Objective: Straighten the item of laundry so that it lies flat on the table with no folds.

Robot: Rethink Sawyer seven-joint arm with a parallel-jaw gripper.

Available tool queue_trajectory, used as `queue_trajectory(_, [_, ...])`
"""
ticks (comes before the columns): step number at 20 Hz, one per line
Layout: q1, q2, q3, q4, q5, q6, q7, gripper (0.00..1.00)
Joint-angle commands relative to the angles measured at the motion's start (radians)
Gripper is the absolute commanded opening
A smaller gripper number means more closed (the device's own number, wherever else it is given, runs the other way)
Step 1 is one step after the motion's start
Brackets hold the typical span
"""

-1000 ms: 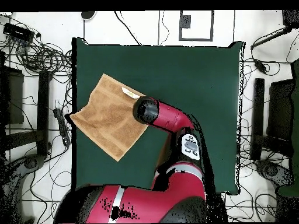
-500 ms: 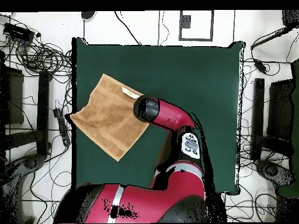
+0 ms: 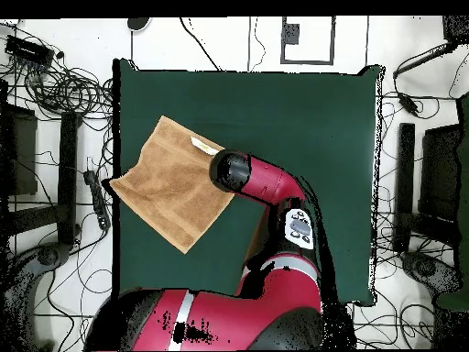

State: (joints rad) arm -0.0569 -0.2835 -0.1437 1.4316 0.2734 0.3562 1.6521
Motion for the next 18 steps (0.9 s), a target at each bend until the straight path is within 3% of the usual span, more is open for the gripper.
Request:
queue_trajectory(1, [-0.040, 0.075, 0.018, 0.020, 0.005, 0.035, 0.183, 0.00])
queue_trajectory(18, [-0.133, 0.072, 0.002, -0.054, -0.091, 0.091, 0.058, 0.00])
